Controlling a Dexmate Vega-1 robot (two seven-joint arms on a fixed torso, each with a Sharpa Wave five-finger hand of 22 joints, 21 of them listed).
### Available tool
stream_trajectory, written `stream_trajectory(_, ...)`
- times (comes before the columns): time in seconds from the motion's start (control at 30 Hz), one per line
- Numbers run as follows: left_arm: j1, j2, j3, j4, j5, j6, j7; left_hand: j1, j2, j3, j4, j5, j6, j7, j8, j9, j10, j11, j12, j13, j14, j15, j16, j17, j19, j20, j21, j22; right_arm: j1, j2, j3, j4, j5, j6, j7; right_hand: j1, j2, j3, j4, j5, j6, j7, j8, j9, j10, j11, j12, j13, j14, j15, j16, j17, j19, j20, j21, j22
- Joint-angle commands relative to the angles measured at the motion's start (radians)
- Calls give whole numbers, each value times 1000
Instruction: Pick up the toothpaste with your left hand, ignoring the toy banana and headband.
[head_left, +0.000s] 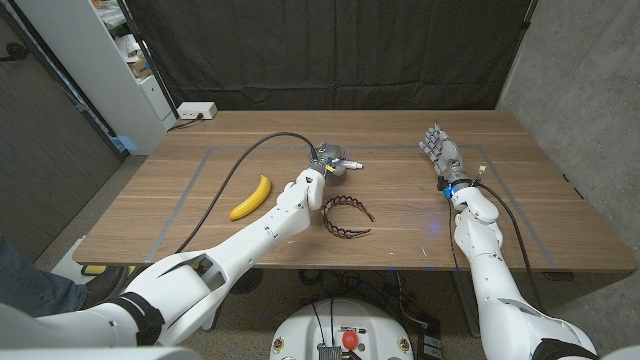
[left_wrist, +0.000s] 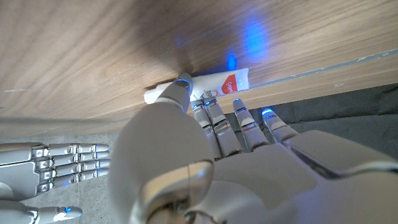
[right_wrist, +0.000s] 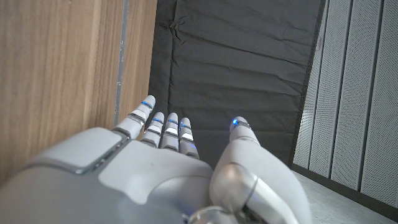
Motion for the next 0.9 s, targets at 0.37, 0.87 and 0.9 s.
stream_trajectory(0.37, -3, 3, -14, -3, -9, -11, 10, 15, 3, -2, 4, -10, 23, -1, 5, 5, 17, 3, -4, 5, 18, -12, 1, 1, 11, 4, 3, 4, 12, -1, -7, 5, -10, -10, -7, -3, -2, 0, -4, 4, 9, 2, 3, 2, 9, 2, -2, 2, 10, -2, -4, 2, 3, 6, 1, 5)
stream_trajectory(0.87, -11, 5, -25, 6, -20, -31, 24, 30, 10, -3, 2, -12, 42, -4, 10, 6, 39, -1, -3, 9, 32, -17, 2, 1, 24, -3, 5, 4, 27, 5, -5, 28, -19, 3, -12, -4, -2, 1, -5, 4, 9, 1, 3, 2, 9, 2, -2, 2, 9, -2, -4, 3, 2, 6, 1, 5)
stream_trajectory(0.9, -13, 5, -24, 6, -20, -32, 20, 30, 10, -3, 2, -12, 45, -5, 11, 6, 39, 0, -3, 9, 33, -18, 2, 1, 25, -3, 5, 4, 28, 6, -4, 29, -19, 4, -13, -5, -2, 0, -4, 4, 9, 1, 3, 2, 9, 3, -2, 2, 9, -3, -4, 3, 2, 6, 1, 5)
